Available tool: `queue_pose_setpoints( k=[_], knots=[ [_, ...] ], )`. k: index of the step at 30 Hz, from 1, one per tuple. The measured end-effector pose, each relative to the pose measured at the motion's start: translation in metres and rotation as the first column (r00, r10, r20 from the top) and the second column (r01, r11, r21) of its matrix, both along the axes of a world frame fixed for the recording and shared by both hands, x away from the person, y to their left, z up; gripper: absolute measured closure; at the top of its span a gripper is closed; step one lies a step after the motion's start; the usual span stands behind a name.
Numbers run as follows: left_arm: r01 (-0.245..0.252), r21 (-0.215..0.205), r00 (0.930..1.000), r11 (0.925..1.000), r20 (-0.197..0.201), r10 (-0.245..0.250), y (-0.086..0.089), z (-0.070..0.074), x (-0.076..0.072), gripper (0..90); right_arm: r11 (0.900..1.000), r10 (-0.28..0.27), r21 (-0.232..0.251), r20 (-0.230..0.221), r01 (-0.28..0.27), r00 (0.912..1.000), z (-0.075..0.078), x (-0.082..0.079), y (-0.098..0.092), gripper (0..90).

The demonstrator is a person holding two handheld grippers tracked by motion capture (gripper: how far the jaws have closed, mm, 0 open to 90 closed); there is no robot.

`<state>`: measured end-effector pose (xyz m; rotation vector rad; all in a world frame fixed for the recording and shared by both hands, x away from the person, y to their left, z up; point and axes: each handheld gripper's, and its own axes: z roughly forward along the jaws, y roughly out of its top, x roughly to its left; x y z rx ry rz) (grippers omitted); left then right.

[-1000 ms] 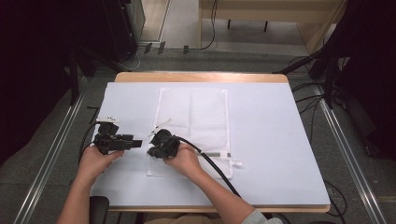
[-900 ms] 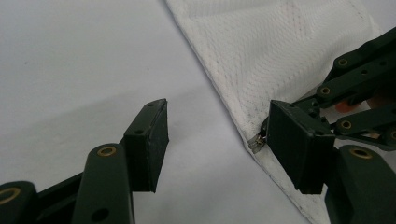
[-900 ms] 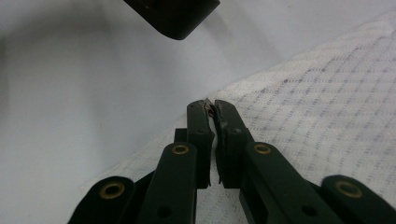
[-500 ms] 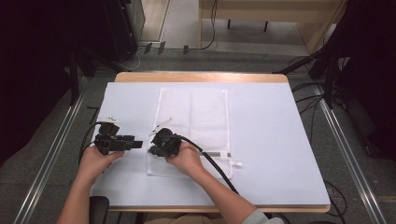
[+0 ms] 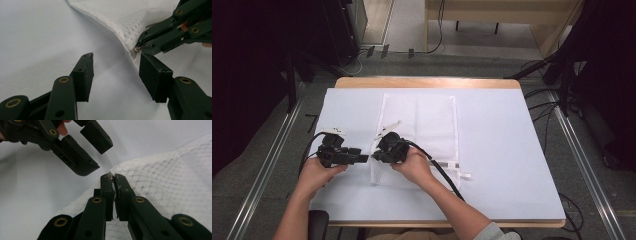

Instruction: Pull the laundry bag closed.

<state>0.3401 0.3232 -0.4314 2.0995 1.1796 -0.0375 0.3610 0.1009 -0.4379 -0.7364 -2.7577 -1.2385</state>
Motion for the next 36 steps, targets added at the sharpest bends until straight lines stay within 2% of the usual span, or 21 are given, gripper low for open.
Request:
queue_pose_setpoints(
  k=[10, 17, 21, 23, 26, 28, 30, 36],
  knots=[
    [0.070, -0.008, 0.9974, 0.9975, -0.017, -0.070, -0.011, -0.004, 0.000, 48.7, 1.000, 0.005, 0.013, 0.009, -0.006, 0.9999, 0.011, 0.001, -0.002, 88.1],
    [0.102, 0.010, 0.9944, 0.9947, -0.030, -0.102, -0.018, -0.007, 0.002, 56.5, 0.999, 0.021, 0.027, 0.003, -0.021, 0.9998, 0.012, 0.001, -0.002, 88.1],
    [0.124, -0.003, 0.9913, 0.9922, -0.044, -0.124, -0.021, -0.008, 0.002, 54.0, 0.999, 0.023, 0.030, 0.004, -0.023, 0.9997, 0.013, 0.001, -0.003, 88.1],
    [0.127, -0.017, 0.9909, 0.9918, -0.044, -0.128, -0.019, -0.008, 0.002, 51.1, 0.999, 0.024, 0.026, 0.006, -0.024, 0.9997, 0.014, 0.002, -0.003, 88.1],
    [0.125, -0.004, 0.9911, 0.9922, -0.045, -0.125, -0.021, -0.010, 0.003, 52.0, 0.999, 0.033, 0.041, -0.008, -0.032, 0.9994, 0.015, 0.002, -0.004, 88.2],
    [0.127, 0.002, 0.9910, 0.9919, -0.042, -0.127, -0.022, -0.011, 0.004, 53.0, 0.998, 0.046, 0.038, 0.003, -0.046, 0.9989, 0.016, 0.001, -0.003, 88.2],
    [0.124, 0.018, 0.9916, 0.9921, -0.038, -0.123, -0.023, -0.011, 0.004, 54.7, 0.998, 0.047, 0.038, 0.003, -0.047, 0.9989, 0.017, 0.000, -0.004, 88.2],
    [0.129, 0.014, 0.9913, 0.9916, -0.029, -0.128, -0.024, -0.012, 0.006, 62.8, 0.998, 0.054, 0.041, -0.008, -0.054, 0.9985, 0.016, -0.002, -0.001, 88.2]
  ],
)
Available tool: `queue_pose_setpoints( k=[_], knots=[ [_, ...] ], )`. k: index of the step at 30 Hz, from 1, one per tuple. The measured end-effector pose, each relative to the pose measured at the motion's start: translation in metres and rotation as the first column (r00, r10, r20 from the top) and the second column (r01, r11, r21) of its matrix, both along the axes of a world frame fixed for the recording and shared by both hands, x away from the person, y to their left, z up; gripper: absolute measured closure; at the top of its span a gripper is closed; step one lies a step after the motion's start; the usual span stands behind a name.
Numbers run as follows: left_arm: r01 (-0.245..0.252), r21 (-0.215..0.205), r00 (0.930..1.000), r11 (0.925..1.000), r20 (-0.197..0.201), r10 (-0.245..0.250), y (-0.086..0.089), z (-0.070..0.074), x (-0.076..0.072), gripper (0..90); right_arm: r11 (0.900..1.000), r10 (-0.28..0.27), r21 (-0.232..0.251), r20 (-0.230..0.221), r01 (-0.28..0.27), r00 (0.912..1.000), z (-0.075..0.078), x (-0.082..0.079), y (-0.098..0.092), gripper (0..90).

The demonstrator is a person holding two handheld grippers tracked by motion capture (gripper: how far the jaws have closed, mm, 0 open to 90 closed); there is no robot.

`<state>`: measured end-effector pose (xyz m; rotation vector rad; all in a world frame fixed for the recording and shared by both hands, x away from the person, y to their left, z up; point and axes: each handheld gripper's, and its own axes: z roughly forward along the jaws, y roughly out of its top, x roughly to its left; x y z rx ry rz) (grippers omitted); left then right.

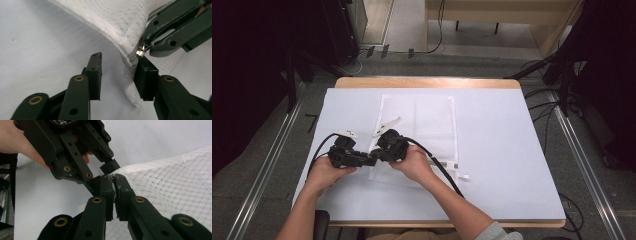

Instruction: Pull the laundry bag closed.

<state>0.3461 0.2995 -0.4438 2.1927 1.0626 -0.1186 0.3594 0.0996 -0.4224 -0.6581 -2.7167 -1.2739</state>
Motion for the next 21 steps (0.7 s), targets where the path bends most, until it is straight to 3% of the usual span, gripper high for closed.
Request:
queue_pose_setpoints(
  k=[5, 9, 11, 17, 21],
  knots=[
    [0.026, -0.007, 0.9997, 0.9996, 0.005, -0.025, -0.001, 0.001, -0.001, 75.8, 1.000, 0.011, -0.002, -0.007, -0.011, 0.9999, -0.001, 0.000, 0.000, 88.2],
    [0.025, -0.012, 0.9994, 0.9996, -0.022, -0.025, -0.001, 0.002, -0.001, 85.5, 1.000, 0.014, -0.004, -0.012, -0.014, 0.9998, -0.002, 0.001, 0.000, 88.2],
    [0.007, -0.022, 0.9985, 0.9997, -0.054, -0.008, 0.000, 0.003, 0.001, 86.7, 1.000, 0.014, -0.003, -0.021, -0.014, 0.9997, -0.002, 0.001, 0.000, 88.2],
    [-0.002, -0.007, 0.9992, 1.0000, -0.040, 0.002, -0.002, 0.006, 0.001, 87.7, 1.000, -0.015, -0.007, -0.008, 0.015, 0.9999, -0.005, 0.003, -0.002, 88.3],
    [-0.002, 0.002, 0.9979, 1.0000, -0.065, 0.002, -0.002, 0.005, 0.001, 88.0, 1.000, -0.030, -0.007, -0.009, 0.029, 0.9995, -0.010, 0.002, -0.002, 88.4]
  ],
)
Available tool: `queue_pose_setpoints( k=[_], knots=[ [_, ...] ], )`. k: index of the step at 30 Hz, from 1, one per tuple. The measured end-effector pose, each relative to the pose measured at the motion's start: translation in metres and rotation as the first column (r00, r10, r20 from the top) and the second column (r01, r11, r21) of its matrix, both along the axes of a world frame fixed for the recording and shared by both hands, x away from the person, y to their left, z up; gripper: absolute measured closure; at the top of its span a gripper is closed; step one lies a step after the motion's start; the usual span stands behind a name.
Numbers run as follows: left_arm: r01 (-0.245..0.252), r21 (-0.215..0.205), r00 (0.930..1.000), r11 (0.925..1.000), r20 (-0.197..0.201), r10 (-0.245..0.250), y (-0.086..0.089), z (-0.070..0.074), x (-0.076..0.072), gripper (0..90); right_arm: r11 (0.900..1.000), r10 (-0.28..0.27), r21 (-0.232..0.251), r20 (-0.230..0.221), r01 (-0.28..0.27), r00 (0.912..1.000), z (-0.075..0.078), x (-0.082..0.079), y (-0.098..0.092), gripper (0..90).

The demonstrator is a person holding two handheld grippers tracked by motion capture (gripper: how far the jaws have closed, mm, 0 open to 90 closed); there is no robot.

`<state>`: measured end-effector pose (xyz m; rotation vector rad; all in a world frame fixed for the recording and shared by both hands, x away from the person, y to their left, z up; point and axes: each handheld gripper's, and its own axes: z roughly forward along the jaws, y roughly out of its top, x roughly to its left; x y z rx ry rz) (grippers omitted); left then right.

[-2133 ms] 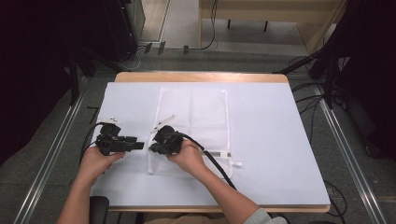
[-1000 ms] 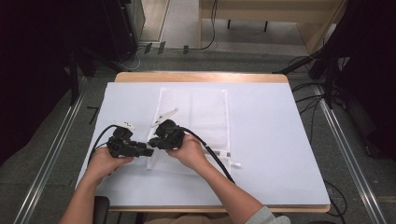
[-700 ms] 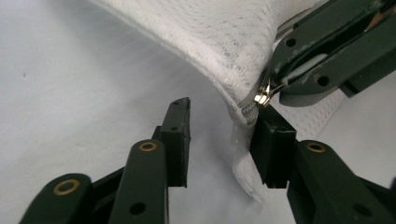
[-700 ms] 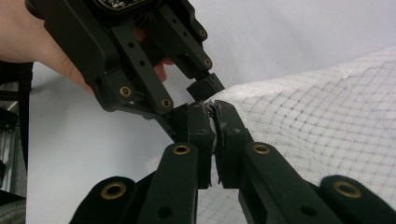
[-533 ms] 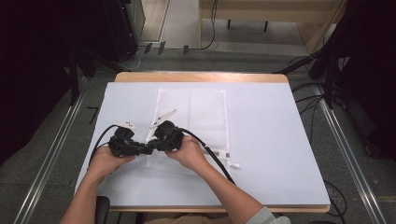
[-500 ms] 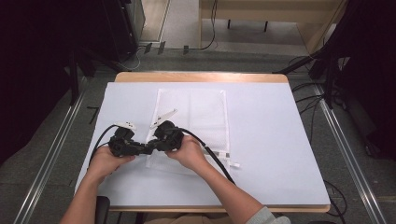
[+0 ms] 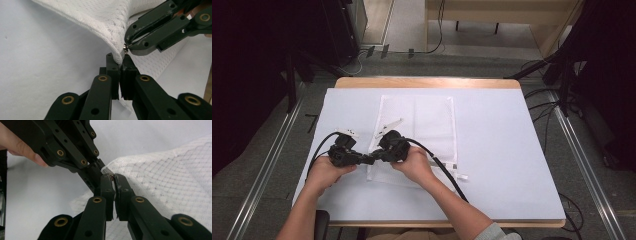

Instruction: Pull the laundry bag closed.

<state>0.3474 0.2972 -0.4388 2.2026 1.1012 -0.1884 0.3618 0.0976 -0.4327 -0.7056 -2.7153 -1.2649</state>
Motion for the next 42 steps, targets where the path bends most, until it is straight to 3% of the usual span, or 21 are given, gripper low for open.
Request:
queue_pose_setpoints(
  k=[6, 16, 18, 24, 31, 42],
  knots=[
    [-0.009, 0.006, 0.9999, 0.9999, -0.014, 0.009, 0.000, 0.000, 0.001, 88.4, 1.000, -0.009, 0.000, -0.005, 0.009, 0.9999, -0.005, 0.000, -0.002, 88.5],
    [-0.024, -0.014, 0.9997, 0.9996, 0.002, 0.024, 0.008, 0.002, -0.001, 88.4, 0.999, -0.031, -0.015, 0.000, 0.031, 0.9995, -0.008, 0.003, -0.007, 88.6],
    [-0.019, -0.008, 0.9998, 0.9998, 0.011, 0.019, 0.007, 0.001, -0.001, 88.4, 0.999, -0.033, -0.003, -0.018, 0.033, 0.9993, -0.010, 0.004, -0.010, 88.5],
    [-0.007, 0.025, 0.9994, 0.9997, 0.033, 0.006, 0.005, 0.001, -0.003, 88.2, 1.000, -0.022, -0.019, -0.008, 0.022, 0.9997, -0.012, 0.002, -0.011, 88.5],
    [-0.002, -0.007, 0.9997, 1.0000, 0.023, 0.003, 0.007, 0.001, -0.002, 88.2, 0.999, -0.025, -0.020, 0.004, 0.025, 0.9997, -0.011, 0.001, -0.013, 88.5],
    [-0.006, -0.016, 0.9997, 0.9998, 0.023, 0.007, 0.009, 0.001, -0.003, 88.2, 0.999, -0.035, -0.027, -0.005, 0.035, 0.9994, -0.012, 0.003, -0.021, 88.5]
  ],
)
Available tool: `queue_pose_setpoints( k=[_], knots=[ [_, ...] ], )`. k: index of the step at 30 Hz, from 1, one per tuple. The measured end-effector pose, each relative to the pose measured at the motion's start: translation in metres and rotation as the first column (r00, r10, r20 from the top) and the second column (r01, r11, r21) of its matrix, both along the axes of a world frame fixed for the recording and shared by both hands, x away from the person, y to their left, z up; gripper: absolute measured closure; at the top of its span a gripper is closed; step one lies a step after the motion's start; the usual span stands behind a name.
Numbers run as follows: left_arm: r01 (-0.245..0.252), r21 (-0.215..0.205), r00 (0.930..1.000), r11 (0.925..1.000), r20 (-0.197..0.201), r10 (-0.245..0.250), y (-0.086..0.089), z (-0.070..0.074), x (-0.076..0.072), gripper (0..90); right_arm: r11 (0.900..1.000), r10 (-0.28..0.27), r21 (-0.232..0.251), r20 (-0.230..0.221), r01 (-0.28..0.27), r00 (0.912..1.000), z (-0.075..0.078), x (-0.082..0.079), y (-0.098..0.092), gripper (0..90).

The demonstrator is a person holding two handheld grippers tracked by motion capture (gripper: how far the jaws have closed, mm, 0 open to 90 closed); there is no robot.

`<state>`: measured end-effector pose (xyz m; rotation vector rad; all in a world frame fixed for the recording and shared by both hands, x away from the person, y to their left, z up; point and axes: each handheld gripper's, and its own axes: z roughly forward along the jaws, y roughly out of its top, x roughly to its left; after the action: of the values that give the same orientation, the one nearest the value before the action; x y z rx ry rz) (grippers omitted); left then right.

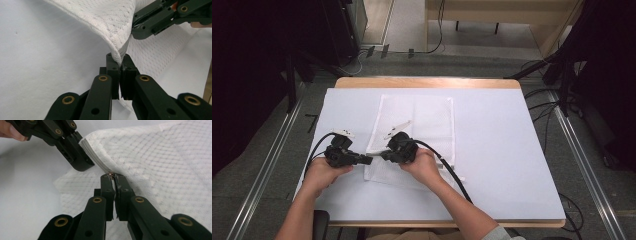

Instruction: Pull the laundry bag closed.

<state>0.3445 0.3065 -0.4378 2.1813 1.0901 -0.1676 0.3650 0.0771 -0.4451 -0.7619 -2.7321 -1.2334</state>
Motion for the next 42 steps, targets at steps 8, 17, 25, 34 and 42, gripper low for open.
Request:
queue_pose_setpoints(
  k=[8, 17, 25, 34, 42],
  knots=[
    [0.001, 0.007, 1.0000, 1.0000, 0.006, -0.001, 0.000, 0.000, -0.003, 88.2, 1.000, 0.005, -0.005, 0.003, -0.005, 1.0000, -0.002, 0.000, -0.004, 88.5],
    [0.000, 0.005, 1.0000, 1.0000, 0.009, 0.000, 0.000, 0.000, -0.003, 88.1, 1.000, -0.008, 0.001, -0.023, 0.008, 0.9997, -0.005, 0.003, -0.016, 88.4],
    [-0.001, 0.002, 0.9999, 1.0000, 0.012, 0.001, 0.000, 0.001, -0.003, 88.0, 1.000, -0.021, 0.014, -0.023, 0.021, 0.9995, -0.004, 0.003, -0.023, 88.4],
    [0.001, 0.002, 1.0000, 1.0000, 0.010, -0.001, 0.000, 0.001, -0.003, 88.0, 1.000, -0.029, -0.001, -0.027, 0.029, 0.9992, -0.007, 0.004, -0.029, 88.4],
    [0.003, 0.001, 0.9999, 1.0000, 0.011, -0.003, 0.000, 0.000, -0.003, 88.0, 0.999, -0.040, 0.005, -0.047, 0.040, 0.9981, -0.009, 0.006, -0.036, 88.4]
  ],
)
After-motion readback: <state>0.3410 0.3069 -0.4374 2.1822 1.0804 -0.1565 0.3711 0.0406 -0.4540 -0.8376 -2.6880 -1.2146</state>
